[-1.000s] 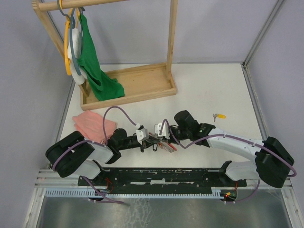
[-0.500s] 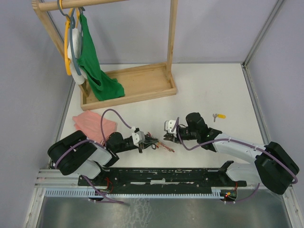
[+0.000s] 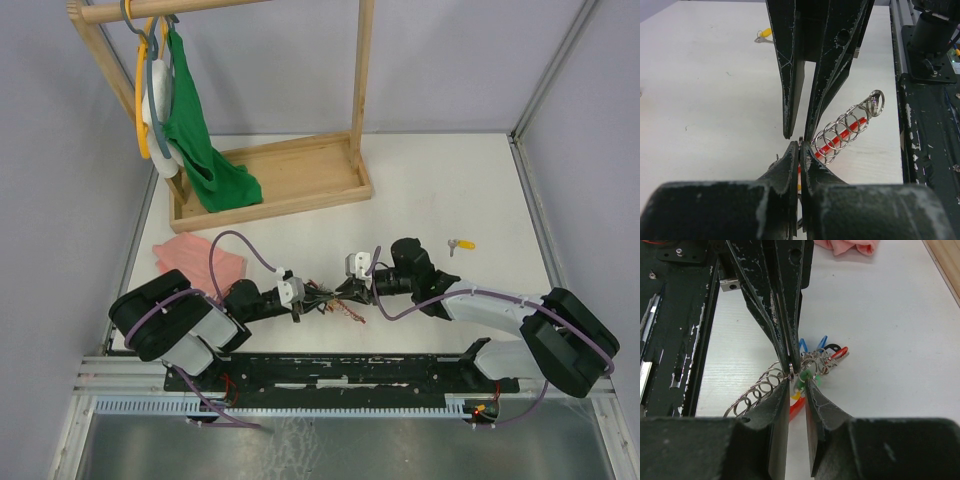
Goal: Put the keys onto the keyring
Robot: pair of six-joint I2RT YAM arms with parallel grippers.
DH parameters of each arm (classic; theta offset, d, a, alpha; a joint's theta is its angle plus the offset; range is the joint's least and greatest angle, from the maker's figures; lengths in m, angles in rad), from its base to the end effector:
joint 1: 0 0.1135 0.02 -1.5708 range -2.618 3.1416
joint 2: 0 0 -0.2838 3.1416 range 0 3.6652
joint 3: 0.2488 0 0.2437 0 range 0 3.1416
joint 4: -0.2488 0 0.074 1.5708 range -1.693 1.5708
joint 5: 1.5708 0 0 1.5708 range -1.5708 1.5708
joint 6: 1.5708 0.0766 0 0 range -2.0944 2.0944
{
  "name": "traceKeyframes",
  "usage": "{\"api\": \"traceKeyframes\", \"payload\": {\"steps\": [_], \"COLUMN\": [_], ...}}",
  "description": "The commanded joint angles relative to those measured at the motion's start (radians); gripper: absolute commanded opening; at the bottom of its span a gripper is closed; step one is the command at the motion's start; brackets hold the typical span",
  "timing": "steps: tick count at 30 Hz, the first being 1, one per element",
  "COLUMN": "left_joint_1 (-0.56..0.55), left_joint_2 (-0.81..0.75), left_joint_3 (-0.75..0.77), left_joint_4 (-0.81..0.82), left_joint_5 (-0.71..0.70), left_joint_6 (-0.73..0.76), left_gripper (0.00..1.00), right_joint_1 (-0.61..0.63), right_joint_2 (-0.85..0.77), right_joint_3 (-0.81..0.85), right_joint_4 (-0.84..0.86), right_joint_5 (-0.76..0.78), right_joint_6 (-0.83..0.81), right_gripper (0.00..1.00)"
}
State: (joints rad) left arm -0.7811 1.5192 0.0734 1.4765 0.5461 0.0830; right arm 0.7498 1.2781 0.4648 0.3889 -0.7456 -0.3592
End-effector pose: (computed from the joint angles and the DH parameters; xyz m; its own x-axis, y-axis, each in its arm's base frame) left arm 0.1380 -0.1928 0.1743 0.1022 -0.0015 -0.9948 0.9652 0.2423 0.0988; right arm 0.1569 0.2171 0.2012 0.0529 -0.3036 -0.9513 -0.9982 0.0103 -0.0588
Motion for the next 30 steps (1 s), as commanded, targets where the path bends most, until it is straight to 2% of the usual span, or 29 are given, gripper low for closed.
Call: {"api": "traceKeyframes", "payload": {"steps": [1,8,14,18,21,25,30], "left_joint_1": [0.001,0.002,0.002,0.001,0.003,0.001,0.001], "left_joint_2": [0.009,0.022,0.025,0.028,0.024,-0.014,-0.108], "left_joint_3": [-0.001,-0.007,-0.011,-0.02,-0.019,0.011,0.059], "left_joint_4": [0.164,0.203,0.233,0.233,0.194,0.06,-0.182], "left_joint_5": [-0.028,-0.016,0.014,0.009,-0.006,0.003,-0.001], "left_joint_6": [-0.029,-0.046,-0.057,-0.053,-0.054,-0.046,0.006], "left_gripper": [0.03,0.03,0.03,0.03,0.09,0.19,0.22], "right_joint_1": [-0.002,-0.002,-0.002,-0.001,0.006,0.055,0.114], "right_joint_2": [0.03,0.057,0.081,0.055,0.024,0.018,0.033], "right_joint_3": [-0.008,-0.013,0.021,0.093,0.169,0.289,0.39], "right_joint_4": [0.089,0.102,0.073,-0.11,-0.308,-0.565,-0.726], "right_joint_5": [-0.06,-0.04,-0.054,-0.041,0.0,0.115,0.246], "right_joint_6": [0.049,0.049,0.052,-0.022,-0.102,-0.198,-0.23], "right_gripper": [0.26,0.23,0.07,0.02,0.01,0.01,0.01]}}
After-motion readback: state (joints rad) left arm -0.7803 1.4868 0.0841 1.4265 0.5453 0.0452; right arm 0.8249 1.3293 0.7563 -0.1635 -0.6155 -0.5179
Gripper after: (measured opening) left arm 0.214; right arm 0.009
